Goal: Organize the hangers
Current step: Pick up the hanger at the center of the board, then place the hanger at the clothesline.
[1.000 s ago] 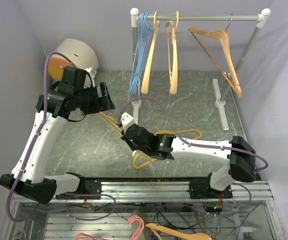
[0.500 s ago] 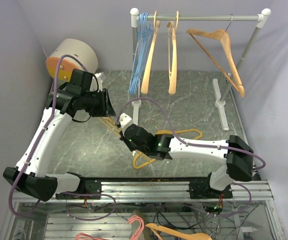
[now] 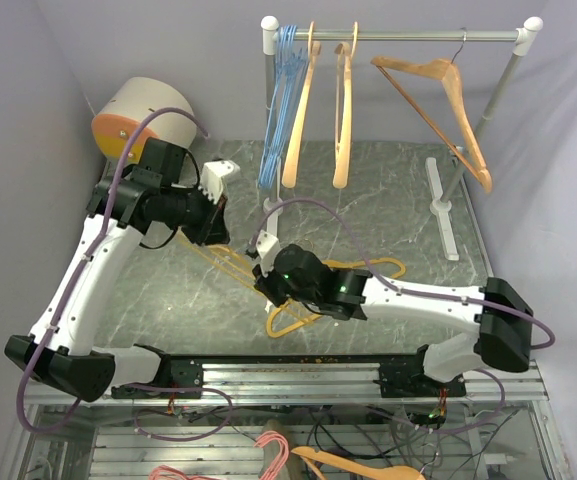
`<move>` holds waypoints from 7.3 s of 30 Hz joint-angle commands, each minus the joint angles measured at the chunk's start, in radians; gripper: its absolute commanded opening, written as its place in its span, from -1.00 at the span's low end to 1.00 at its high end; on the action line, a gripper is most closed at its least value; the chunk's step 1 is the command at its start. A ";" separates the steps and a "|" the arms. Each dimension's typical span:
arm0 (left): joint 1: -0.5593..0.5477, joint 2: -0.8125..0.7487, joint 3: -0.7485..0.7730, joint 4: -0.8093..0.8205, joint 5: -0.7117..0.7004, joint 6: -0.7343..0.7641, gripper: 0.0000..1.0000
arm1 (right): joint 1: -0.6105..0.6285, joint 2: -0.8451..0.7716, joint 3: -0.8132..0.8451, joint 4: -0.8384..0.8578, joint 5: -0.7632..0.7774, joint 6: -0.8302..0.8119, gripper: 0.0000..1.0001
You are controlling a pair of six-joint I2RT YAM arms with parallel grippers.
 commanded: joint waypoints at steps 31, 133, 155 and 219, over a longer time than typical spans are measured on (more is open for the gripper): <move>-0.024 0.029 0.509 0.372 -0.361 0.049 0.99 | 0.231 -0.521 -0.185 -0.832 0.561 0.948 -1.00; -0.224 0.021 0.622 0.353 -0.464 0.036 0.99 | 0.101 -0.497 -0.024 -0.965 0.595 0.736 -1.00; 0.110 -0.225 0.299 0.215 -0.714 0.018 0.99 | -0.610 -0.056 0.697 -0.603 0.276 -0.092 -1.00; 0.161 -0.149 0.158 0.202 -0.497 0.061 0.99 | -0.726 0.425 1.253 -0.676 -0.209 -0.149 -1.00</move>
